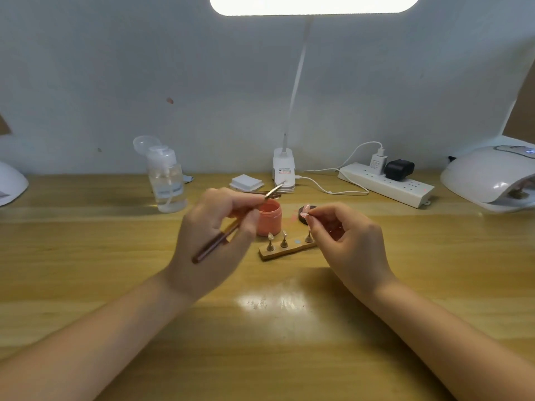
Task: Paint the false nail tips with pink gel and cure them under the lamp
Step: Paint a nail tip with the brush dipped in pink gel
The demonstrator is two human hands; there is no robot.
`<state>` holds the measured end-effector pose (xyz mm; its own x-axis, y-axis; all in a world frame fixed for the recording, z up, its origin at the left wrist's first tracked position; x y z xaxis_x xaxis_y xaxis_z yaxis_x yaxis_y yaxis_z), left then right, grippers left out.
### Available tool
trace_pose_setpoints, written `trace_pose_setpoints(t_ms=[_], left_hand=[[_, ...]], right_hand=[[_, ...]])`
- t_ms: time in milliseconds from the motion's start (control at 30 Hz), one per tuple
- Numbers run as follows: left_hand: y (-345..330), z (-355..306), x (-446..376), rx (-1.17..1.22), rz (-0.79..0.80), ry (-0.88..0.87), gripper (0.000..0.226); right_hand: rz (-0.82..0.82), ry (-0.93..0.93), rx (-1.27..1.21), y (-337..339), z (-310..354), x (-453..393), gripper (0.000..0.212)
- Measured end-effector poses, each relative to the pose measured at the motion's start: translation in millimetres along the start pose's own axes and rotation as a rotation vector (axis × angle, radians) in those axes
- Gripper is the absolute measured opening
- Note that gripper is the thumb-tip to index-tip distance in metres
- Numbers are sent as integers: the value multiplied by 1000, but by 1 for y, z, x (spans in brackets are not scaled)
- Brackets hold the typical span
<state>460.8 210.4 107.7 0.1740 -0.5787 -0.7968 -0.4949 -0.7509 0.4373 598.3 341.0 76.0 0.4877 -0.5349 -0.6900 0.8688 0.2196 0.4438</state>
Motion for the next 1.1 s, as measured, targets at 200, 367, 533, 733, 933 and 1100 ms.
trace_pose_setpoints(t_ms=[200, 367, 533, 733, 933, 1100], left_hand=[[-18, -23, 10, -78, 56, -156, 23], [-19, -25, 11, -76, 77, -173, 21], [-19, -26, 13, -84, 79, -178, 21], [-22, -26, 14, -66, 93, -164, 21], [-21, -26, 13, -61, 91, -157, 21], [-19, -23, 12, -31, 83, -116, 23]], right_hand=[[-4, 21, 0, 3, 1, -2, 13], [-11, 28, -26, 3, 1, -1, 12], [1, 51, -24, 1, 4, 0, 13], [14, 54, -2, -2, 4, 1, 12], [4, 64, -8, -1, 5, 2, 12], [4, 59, -6, 0, 3, 1, 12]])
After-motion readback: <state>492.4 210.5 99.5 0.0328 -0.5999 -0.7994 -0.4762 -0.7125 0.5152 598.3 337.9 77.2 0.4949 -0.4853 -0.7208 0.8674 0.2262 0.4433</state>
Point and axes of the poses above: each hand's wrist, its own x-axis away from the middle knuckle, its own y-axis out of the back of the hand, z = x × y, the point moved 10 cm from there along -x, towards the middle knuckle, and after that the axes turned 4 degrees about z, right-handed, at the moved point
